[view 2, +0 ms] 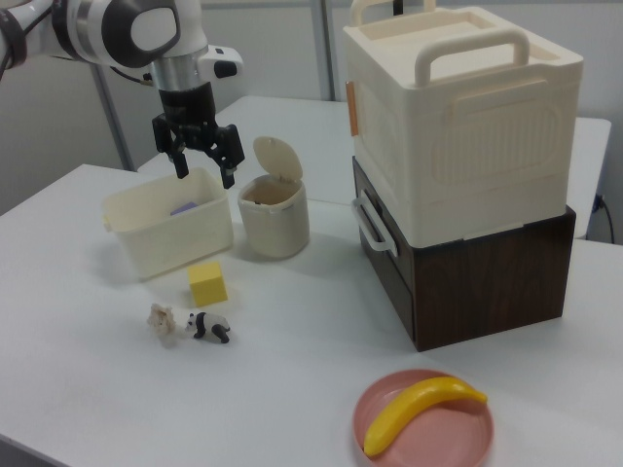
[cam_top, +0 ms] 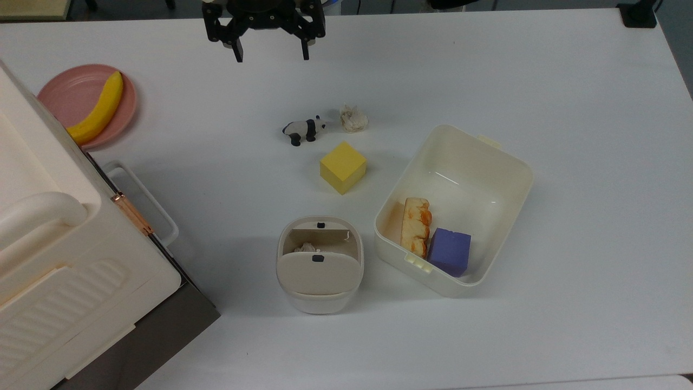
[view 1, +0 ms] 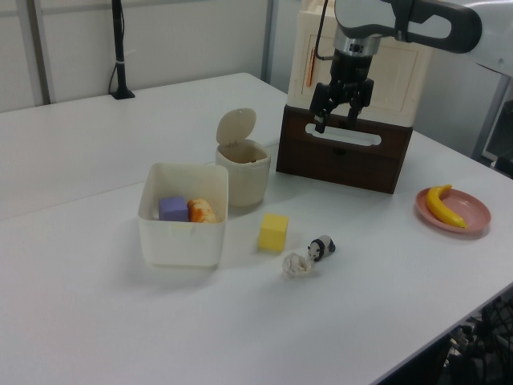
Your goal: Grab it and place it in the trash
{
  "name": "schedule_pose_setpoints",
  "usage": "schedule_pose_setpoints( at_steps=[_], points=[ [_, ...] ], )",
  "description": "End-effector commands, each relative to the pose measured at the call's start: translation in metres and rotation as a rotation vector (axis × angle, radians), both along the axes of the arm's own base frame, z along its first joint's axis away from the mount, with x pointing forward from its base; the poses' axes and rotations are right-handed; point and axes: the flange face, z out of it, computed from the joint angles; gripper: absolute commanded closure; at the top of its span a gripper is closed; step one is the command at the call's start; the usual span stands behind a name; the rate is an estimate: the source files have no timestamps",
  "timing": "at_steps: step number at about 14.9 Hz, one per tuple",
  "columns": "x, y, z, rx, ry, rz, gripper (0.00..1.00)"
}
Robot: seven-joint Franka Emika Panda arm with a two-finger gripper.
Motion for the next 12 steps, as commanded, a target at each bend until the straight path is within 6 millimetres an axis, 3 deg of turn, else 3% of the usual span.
schedule_pose_setpoints(
  at_steps=[1, 12],
  points=[
    [-0.01, 0.005, -0.001, -0.007, 0.022, 0.038, 0.0],
    [0.0, 0.028, -0.032, -0.018, 0.076, 0.163, 0.03]
  ],
)
